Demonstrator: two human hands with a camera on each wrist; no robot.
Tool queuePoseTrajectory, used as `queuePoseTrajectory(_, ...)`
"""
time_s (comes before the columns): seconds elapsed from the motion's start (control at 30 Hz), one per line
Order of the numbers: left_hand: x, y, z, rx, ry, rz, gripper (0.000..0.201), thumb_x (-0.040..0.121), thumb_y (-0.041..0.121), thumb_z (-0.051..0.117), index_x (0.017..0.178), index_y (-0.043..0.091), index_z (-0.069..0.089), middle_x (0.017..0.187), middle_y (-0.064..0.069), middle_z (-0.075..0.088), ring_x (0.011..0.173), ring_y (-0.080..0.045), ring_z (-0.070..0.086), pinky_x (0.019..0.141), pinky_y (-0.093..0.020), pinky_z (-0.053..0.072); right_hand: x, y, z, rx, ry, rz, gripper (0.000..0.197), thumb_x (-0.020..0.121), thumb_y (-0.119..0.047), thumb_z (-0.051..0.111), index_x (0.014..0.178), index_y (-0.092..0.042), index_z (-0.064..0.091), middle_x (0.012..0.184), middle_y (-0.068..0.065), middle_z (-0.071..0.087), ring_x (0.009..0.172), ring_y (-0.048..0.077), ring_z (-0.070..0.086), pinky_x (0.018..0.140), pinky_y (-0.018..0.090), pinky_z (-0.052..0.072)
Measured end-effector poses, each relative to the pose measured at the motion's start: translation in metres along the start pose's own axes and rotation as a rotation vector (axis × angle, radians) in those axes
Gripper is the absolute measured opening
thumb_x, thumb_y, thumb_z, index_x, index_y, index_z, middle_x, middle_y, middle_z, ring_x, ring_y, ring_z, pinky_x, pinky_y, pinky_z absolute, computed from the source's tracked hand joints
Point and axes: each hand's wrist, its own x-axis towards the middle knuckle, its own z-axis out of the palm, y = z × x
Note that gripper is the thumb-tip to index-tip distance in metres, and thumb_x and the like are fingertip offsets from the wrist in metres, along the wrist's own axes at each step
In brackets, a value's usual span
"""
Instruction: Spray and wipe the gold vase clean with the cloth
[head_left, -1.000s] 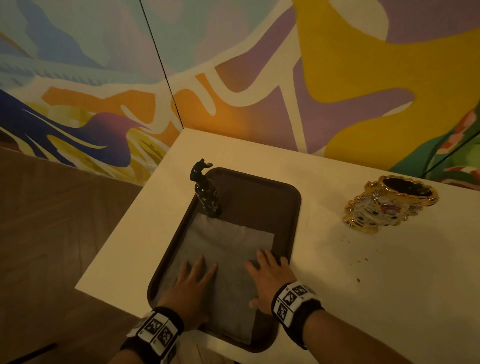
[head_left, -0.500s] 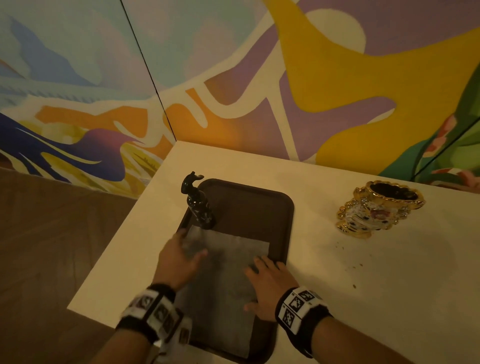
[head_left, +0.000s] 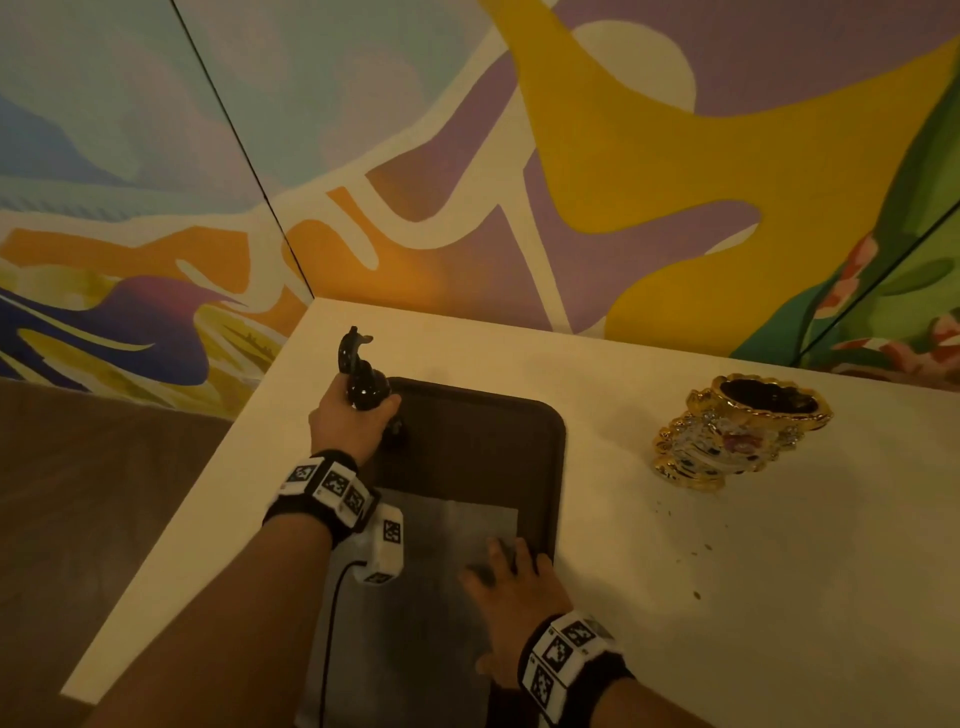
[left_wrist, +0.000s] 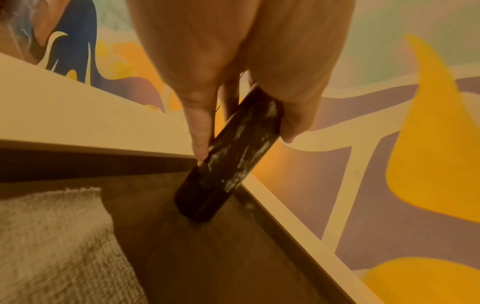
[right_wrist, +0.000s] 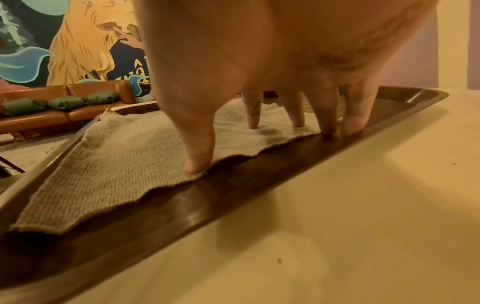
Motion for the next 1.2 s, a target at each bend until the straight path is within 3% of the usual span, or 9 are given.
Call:
queuePoseTrajectory(0.2, 0.002, -0.012, -0.008, -0.018, -0.041, -0.08, 0.089, 0.072, 0.044, 0.077, 0.144, 0.021, 0.031, 0.143, -0.012, 0.049, 0.127, -0.033, 0.05, 0.102, -0.045, 0.043, -0.001, -0.001, -0.004, 0.03, 0.026, 0.006, 0.091, 0.075, -0.056, 0.062, 0.144, -0.026, 0.01, 0.158, 0.014, -0.004, 0.142, 0.042, -0.005, 0.111, 0.061, 0.008)
queuePoseTrajectory(0.27, -0.014, -0.029, -0.023, 0.089, -0.083, -0.051, 0.082, 0.076, 0.042, 0.075, 0.143, 0.018, 0.034, 0.142, -0.012, 0.048, 0.126, -0.031, 0.05, 0.1, -0.044, 0.044, -0.003, -0.001, -0.008, 0.033, 0.086, -0.02, 0.088, 0.077, -0.057, 0.057, 0.144, -0.023, 0.012, 0.157, 0.014, 0.0, 0.143, 0.036, -0.005, 0.111, 0.059, 0.01)
queuePoseTrajectory(0.37, -0.053, -0.074, -0.037, 0.623, -0.437, 0.155, 0.062, 0.084, 0.04, 0.066, 0.139, 0.024, 0.042, 0.146, -0.006, 0.043, 0.129, -0.026, 0.045, 0.106, -0.039, 0.038, 0.0, 0.001, -0.01, 0.004, 0.101, -0.047, 0.088, 0.078, -0.057, 0.055, 0.146, -0.022, 0.011, 0.158, 0.013, -0.002, 0.144, 0.033, -0.007, 0.112, 0.058, 0.008)
queuePoseTrajectory(0.43, -0.07, -0.107, -0.036, 0.882, -0.681, 0.21, 0.072, 0.087, 0.04, 0.061, 0.148, 0.035, 0.023, 0.16, -0.002, 0.016, 0.144, -0.027, 0.024, 0.115, -0.043, 0.028, 0.003, 0.001, -0.009, -0.005, 0.075, -0.019, 0.09, 0.078, -0.058, 0.056, 0.146, -0.023, 0.009, 0.158, 0.012, -0.007, 0.144, 0.033, -0.008, 0.112, 0.058, 0.007)
queuePoseTrajectory(0.5, -0.076, -0.123, -0.032, 0.98, -0.791, 0.195, 0.089, 0.085, 0.042, 0.062, 0.15, 0.042, 0.001, 0.162, 0.0, -0.011, 0.149, -0.029, -0.002, 0.117, -0.046, 0.02, 0.004, 0.001, -0.006, -0.016, 0.053, 0.02, 0.091, 0.078, -0.058, 0.056, 0.146, -0.024, 0.006, 0.158, 0.014, -0.008, 0.144, 0.034, -0.006, 0.112, 0.059, 0.005)
queuePoseTrajectory(0.67, -0.073, -0.124, -0.022, 1.024, -0.8, 0.211, 0.12, 0.069, 0.053, 0.073, 0.147, 0.042, -0.016, 0.159, 0.001, -0.025, 0.147, -0.029, -0.018, 0.118, -0.051, 0.016, 0.002, 0.001, -0.005, -0.075, 0.068, 0.129, 0.09, 0.08, -0.059, 0.052, 0.147, -0.024, 0.003, 0.158, 0.017, -0.003, 0.144, 0.037, -0.002, 0.111, 0.061, 0.001)
queuePoseTrajectory(0.9, -0.104, -0.112, -0.036, 1.041, -0.802, 0.362, 0.106, 0.076, 0.053, 0.066, 0.14, 0.052, -0.02, 0.159, 0.006, -0.021, 0.147, -0.034, -0.012, 0.117, -0.056, 0.018, -0.007, -0.001, -0.005, -0.038, 0.191, -0.05, 0.08, 0.083, -0.053, 0.053, 0.145, -0.025, 0.012, 0.158, 0.012, 0.002, 0.144, 0.034, 0.0, 0.114, 0.056, 0.007)
queuePoseTrajectory(1.0, -0.124, -0.112, -0.032, 1.097, -0.942, 0.275, 0.119, 0.067, 0.054, 0.073, 0.144, 0.048, -0.016, 0.159, 0.002, -0.024, 0.144, -0.043, -0.015, 0.113, -0.064, 0.017, -0.008, -0.006, -0.002, -0.086, 0.056, -0.061, 0.088, 0.078, -0.053, 0.061, 0.146, -0.027, 0.01, 0.158, 0.011, -0.001, 0.143, 0.036, -0.001, 0.112, 0.059, 0.006)
queuePoseTrajectory(1.2, -0.134, -0.117, -0.027, 1.103, -0.917, 0.187, 0.123, 0.067, 0.05, 0.075, 0.141, 0.05, -0.023, 0.157, 0.003, -0.031, 0.143, -0.042, -0.022, 0.113, -0.067, 0.012, -0.014, -0.001, 0.002, -0.029, 0.054, -0.028, 0.088, 0.079, -0.049, 0.063, 0.146, -0.024, 0.012, 0.158, 0.011, 0.0, 0.144, 0.035, 0.0, 0.114, 0.057, 0.01)
